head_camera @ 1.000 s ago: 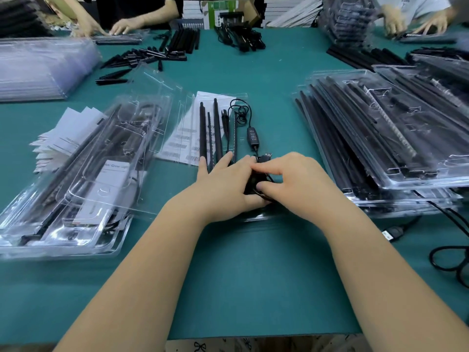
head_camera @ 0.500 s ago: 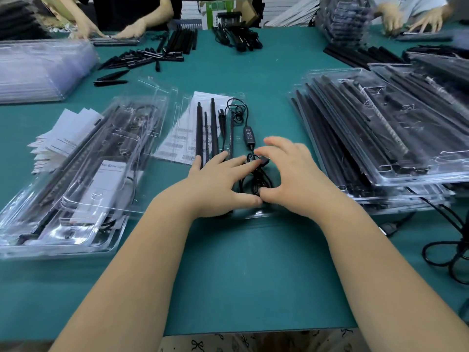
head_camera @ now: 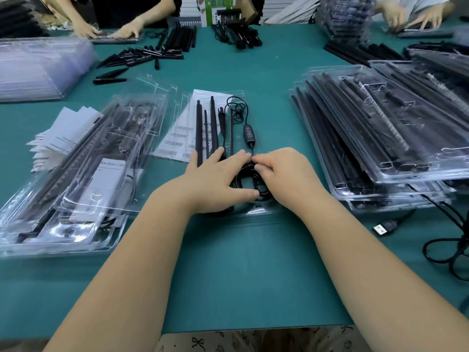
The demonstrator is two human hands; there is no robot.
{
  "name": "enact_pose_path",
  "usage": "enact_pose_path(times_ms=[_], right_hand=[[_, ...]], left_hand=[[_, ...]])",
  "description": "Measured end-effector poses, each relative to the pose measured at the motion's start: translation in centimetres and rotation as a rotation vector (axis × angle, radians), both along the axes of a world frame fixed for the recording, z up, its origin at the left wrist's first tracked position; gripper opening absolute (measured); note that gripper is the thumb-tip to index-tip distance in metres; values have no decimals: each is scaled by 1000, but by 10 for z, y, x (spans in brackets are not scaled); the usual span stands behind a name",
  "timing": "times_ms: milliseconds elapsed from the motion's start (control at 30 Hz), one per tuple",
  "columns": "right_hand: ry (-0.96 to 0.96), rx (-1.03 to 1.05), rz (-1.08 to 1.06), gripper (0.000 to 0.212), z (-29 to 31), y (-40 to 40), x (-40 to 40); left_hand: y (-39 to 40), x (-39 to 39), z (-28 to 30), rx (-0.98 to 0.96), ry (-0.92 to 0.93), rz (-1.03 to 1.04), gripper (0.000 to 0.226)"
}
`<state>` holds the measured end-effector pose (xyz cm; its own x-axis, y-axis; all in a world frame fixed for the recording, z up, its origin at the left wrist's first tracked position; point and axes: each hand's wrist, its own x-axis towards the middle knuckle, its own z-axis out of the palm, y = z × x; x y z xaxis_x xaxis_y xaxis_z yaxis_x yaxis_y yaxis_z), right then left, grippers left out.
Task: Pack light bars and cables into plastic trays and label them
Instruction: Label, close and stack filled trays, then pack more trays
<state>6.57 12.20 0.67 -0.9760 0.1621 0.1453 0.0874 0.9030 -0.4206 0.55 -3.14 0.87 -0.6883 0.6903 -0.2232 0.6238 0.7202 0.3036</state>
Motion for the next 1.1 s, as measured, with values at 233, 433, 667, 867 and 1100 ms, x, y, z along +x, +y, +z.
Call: enact_pose_path(times_ms=[233,433,667,867,1100], right_hand=[[133,-79,-157,20,-4,-3,-5],[165,-56,-107,23,-8,-2,-6],[126,-120,-99,24,-9,-1,-8],[-26,14,55,41,0,5,7],[-16,221,35,47,-8,-6,7]], left_hand=[[2,1,8,139,269,57,71],[-2,-1,11,249,319,69,44],[-2,-5,8,191,206,37,49],[8,2,2,268,337,175,39],[14,10,1,128,426,287,40]])
